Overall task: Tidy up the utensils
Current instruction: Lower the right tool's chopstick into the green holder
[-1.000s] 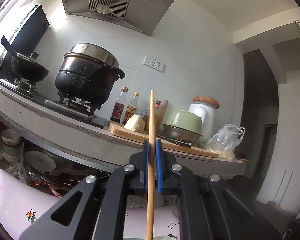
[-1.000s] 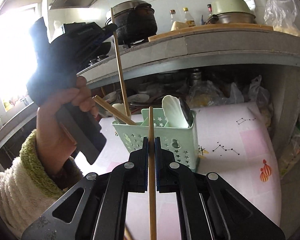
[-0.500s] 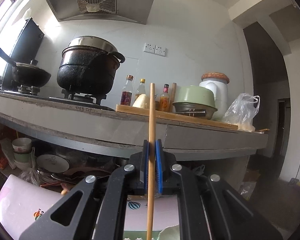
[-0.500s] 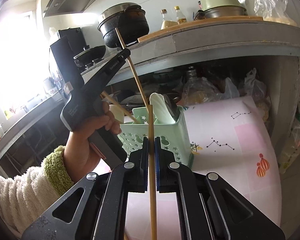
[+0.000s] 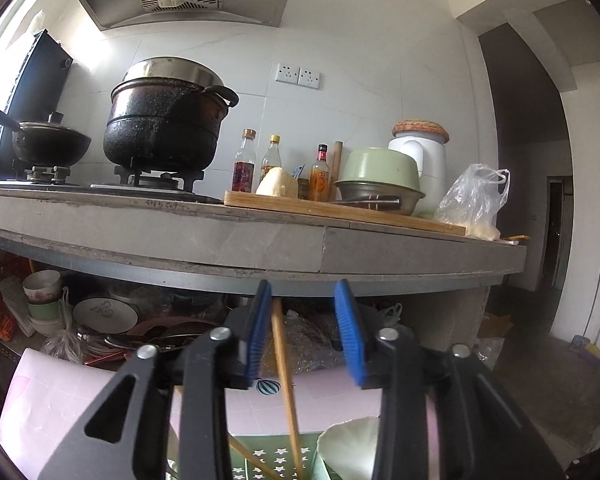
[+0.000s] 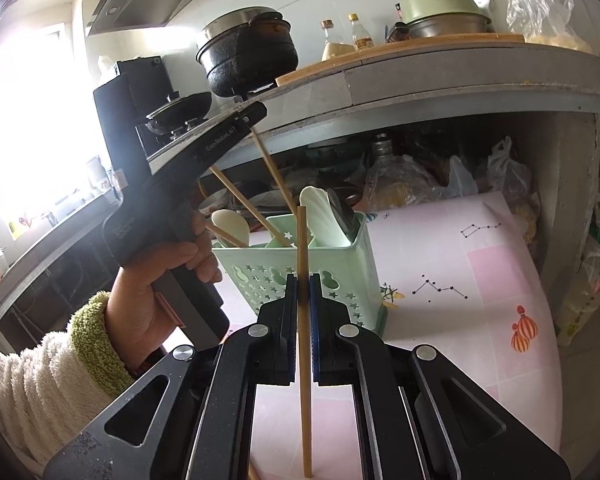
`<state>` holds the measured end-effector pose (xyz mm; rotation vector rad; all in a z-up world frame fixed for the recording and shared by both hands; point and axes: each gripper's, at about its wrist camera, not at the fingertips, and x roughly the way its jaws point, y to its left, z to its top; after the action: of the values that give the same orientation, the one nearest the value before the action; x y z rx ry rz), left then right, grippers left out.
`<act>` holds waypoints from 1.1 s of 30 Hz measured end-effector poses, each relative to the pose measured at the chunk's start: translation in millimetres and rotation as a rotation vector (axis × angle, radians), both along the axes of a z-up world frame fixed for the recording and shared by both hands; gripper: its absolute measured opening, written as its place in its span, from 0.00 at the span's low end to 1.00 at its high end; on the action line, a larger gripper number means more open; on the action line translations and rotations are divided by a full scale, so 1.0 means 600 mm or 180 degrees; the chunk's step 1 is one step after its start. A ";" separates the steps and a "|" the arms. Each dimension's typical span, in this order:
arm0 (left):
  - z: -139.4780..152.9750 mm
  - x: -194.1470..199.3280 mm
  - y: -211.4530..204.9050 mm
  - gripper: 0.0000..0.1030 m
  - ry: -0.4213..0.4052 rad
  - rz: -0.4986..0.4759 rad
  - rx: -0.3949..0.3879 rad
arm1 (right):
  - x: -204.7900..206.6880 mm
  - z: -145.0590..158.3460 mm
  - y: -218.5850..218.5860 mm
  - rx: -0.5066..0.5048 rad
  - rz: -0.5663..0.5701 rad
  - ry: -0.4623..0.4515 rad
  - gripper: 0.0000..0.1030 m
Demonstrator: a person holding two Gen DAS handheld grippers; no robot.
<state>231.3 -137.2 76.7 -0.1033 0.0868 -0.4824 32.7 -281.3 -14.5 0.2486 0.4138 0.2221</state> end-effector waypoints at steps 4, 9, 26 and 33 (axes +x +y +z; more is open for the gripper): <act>0.020 -0.015 0.021 0.46 0.0026 -0.0016 -0.0065 | -0.004 0.005 0.002 0.0016 -0.0006 -0.0011 0.04; 0.046 -0.058 0.064 0.63 0.0074 -0.0198 -0.0135 | -0.013 0.023 0.008 -0.0010 -0.0024 -0.0086 0.04; -0.085 -0.196 0.195 0.94 0.0932 -0.0089 0.0350 | 0.032 0.220 0.054 -0.0372 0.0079 -0.0896 0.04; -0.145 -0.229 0.229 0.94 0.1124 0.0061 0.0512 | 0.085 0.266 0.084 -0.0603 -0.0018 -0.1113 0.04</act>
<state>94.2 0.4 -10.4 -0.0306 0.4695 -0.4325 83.6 -231.2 145.3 0.0223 0.0859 0.2145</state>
